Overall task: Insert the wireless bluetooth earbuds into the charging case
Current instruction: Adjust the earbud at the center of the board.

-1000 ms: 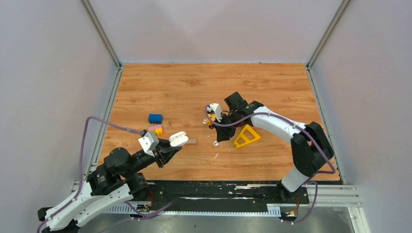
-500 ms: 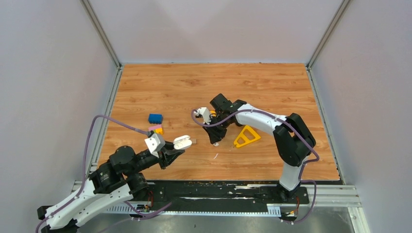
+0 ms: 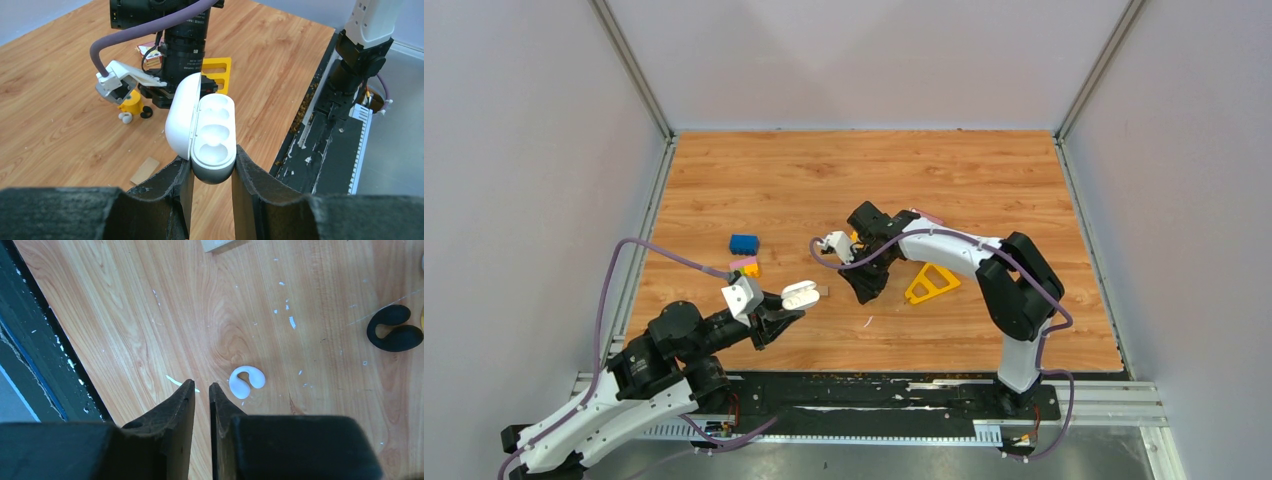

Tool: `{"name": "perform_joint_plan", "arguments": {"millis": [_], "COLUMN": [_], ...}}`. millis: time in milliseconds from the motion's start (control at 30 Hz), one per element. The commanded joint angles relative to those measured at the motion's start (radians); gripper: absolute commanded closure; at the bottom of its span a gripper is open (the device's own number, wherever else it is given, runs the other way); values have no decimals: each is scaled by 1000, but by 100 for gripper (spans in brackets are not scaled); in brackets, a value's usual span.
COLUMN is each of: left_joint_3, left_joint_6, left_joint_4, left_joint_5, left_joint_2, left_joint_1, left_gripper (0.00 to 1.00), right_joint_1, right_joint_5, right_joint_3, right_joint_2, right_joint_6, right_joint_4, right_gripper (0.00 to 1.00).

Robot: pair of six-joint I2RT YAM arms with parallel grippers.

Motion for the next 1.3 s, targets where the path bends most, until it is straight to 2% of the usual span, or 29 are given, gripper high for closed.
{"name": "perform_joint_plan", "arguments": {"millis": [0,533,1267], "left_joint_3": [-2,-3,-3], "left_joint_6": [14,15,18], "left_joint_4": [29,35,36], "left_joint_5": [9,28,43], "left_joint_2": [-7,5,23], "left_joint_1": [2,3,2], "left_gripper": [100,100,100], "right_joint_1": [11,12,12], "right_joint_5": [40,123,127], "right_joint_3": [44,63,57], "right_joint_2": [23,48,31], "right_joint_6": [4,20,23], "right_joint_4": [-3,10,3], "right_gripper": [82,81,80]}}
